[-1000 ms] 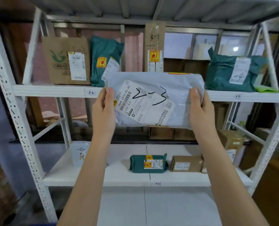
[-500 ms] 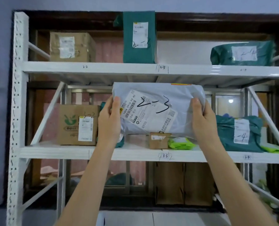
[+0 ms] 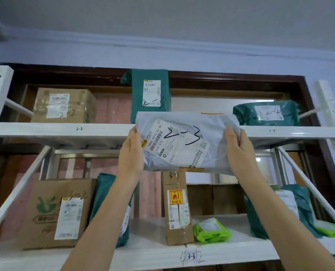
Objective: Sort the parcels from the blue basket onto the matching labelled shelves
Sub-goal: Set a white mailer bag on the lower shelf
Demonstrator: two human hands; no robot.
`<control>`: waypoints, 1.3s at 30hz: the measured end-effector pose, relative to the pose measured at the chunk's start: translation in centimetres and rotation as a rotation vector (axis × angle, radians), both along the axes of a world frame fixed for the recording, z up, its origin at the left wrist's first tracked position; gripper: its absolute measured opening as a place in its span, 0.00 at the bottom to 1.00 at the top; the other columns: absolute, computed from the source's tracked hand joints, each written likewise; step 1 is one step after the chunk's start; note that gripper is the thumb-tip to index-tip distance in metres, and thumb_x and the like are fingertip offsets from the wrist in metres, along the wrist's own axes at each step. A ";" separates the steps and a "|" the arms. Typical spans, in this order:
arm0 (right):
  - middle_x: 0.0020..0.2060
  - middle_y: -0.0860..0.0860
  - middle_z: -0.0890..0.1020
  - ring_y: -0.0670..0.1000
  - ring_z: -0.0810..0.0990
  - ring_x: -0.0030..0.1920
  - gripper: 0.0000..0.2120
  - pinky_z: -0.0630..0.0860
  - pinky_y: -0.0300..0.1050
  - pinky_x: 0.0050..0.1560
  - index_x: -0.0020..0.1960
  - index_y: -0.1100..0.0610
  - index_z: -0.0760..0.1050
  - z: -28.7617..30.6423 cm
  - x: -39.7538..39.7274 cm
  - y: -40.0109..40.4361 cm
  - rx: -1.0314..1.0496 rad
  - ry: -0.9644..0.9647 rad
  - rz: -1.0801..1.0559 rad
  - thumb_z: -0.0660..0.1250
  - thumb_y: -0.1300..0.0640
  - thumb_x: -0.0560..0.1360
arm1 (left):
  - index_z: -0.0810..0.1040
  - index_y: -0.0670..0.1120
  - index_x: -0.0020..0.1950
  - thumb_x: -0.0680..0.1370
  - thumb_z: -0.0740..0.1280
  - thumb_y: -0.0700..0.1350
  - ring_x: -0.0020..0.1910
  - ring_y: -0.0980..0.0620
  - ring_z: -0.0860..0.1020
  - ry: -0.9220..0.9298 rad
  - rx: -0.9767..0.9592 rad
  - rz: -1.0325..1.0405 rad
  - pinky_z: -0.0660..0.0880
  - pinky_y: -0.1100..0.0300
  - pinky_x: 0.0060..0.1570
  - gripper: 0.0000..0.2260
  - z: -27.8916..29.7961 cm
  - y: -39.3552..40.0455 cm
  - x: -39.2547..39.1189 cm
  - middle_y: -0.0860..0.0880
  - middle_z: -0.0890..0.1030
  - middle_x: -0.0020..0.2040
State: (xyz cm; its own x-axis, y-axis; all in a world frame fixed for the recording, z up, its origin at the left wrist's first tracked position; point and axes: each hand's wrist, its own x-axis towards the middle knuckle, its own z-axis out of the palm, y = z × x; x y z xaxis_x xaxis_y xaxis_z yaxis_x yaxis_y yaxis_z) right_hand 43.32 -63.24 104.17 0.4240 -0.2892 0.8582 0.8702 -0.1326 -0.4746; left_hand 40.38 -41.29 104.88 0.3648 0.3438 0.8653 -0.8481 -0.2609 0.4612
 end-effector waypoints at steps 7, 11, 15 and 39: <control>0.45 0.50 0.74 0.50 0.74 0.45 0.08 0.73 0.43 0.44 0.57 0.53 0.66 5.9 2.5 -4.8 -0.086 0.012 0.228 0.56 0.55 0.79 | 0.62 0.43 0.52 0.82 0.54 0.46 0.36 0.58 0.71 -0.131 -0.042 0.140 0.69 0.55 0.43 0.07 5.7 -5.0 2.8 0.53 0.70 0.38; 0.45 0.48 0.74 0.44 0.73 0.42 0.08 0.70 0.38 0.41 0.57 0.53 0.67 8.2 5.7 -8.4 -0.146 -0.056 0.072 0.56 0.52 0.81 | 0.63 0.44 0.51 0.82 0.52 0.49 0.44 0.45 0.73 -0.106 0.030 0.277 0.67 0.51 0.48 0.09 9.0 -7.5 5.3 0.49 0.72 0.41; 0.50 0.50 0.72 0.48 0.74 0.46 0.10 0.66 0.38 0.37 0.57 0.57 0.70 10.2 9.5 -10.7 -0.184 -0.123 -0.053 0.56 0.52 0.82 | 0.64 0.44 0.52 0.83 0.49 0.50 0.44 0.44 0.72 -0.086 0.109 0.470 0.64 0.53 0.44 0.11 11.3 -10.2 7.9 0.47 0.74 0.42; 0.55 0.56 0.75 0.51 0.73 0.48 0.13 0.68 0.45 0.46 0.61 0.61 0.68 15.4 20.0 -9.5 -0.229 -0.128 -0.221 0.61 0.56 0.79 | 0.69 0.39 0.65 0.80 0.59 0.52 0.57 0.42 0.74 0.089 0.317 0.643 0.72 0.50 0.55 0.20 15.0 -10.4 19.0 0.42 0.73 0.61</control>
State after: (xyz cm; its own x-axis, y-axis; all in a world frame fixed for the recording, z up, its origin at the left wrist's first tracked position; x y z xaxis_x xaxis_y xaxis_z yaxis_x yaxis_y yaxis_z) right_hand 63.27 -72.74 119.54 0.2573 -0.1554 0.9537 0.8588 -0.4156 -0.2995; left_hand 59.38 -51.70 119.86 0.2485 0.2513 0.9355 -0.4440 -0.8288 0.3405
